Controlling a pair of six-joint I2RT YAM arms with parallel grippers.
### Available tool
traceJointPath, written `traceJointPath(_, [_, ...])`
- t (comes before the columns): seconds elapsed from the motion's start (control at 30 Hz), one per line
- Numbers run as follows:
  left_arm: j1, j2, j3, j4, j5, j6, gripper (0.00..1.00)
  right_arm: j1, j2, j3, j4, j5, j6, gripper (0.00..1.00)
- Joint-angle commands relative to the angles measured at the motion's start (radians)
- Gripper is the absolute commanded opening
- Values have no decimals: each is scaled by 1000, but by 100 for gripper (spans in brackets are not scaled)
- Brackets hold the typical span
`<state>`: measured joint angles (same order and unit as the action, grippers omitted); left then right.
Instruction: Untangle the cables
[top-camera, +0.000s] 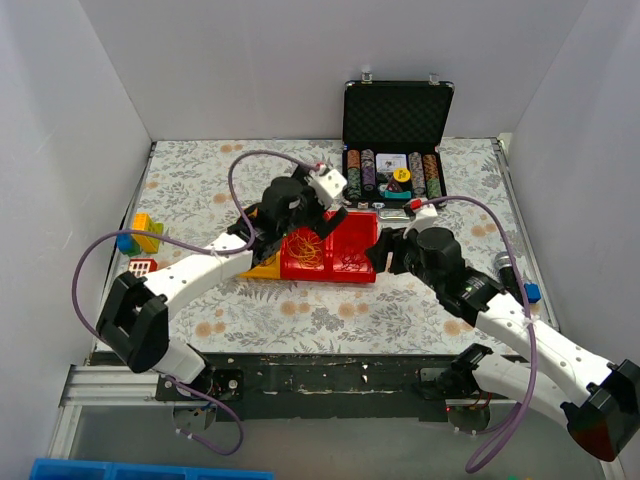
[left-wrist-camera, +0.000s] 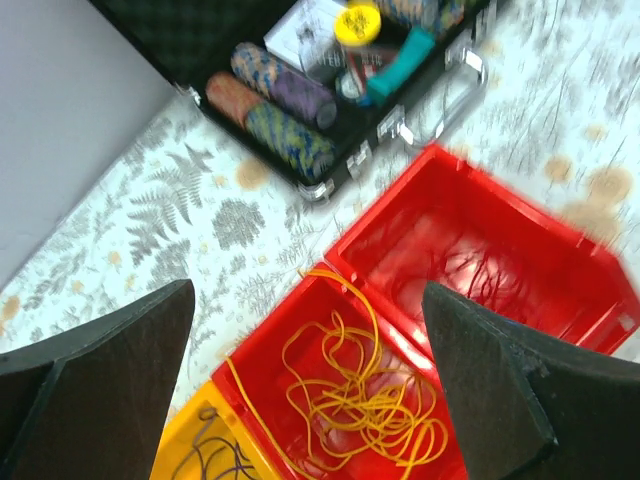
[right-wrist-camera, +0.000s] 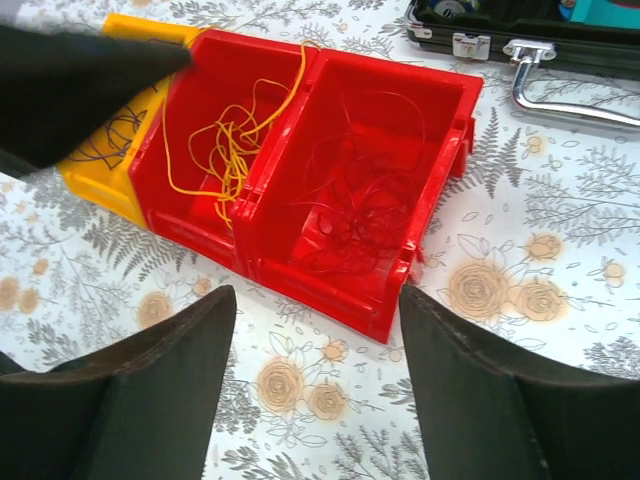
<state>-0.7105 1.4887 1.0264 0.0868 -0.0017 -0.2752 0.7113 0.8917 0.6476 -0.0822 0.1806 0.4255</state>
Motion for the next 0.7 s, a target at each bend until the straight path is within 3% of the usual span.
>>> traceJointPath(0.0, [2,-93,185,-319,-20,-133,98,-18,1,72,-24,3,-34,79])
traceJointPath(0.07, [2,-99,242,-456,0,-139,98,-27,1,80,-33,-3,-42,86])
traceJointPath(0.17, [3,-122,282,-577,-23,-163,98,-50,4,98,-54,-13,-54,87])
traceJointPath(0.43, [49,-200,350,-644,-118,-301,98,-125,-13,130,-119,-53,-80,89])
traceJointPath(0.57, [130,-194,362,-651,-133,-347,98,-145,-39,127,-146,-62,-88,90])
traceJointPath(0.67, [261,-150,386,-679,-95,-403,98,-154,-54,124,-159,-73,-91,90])
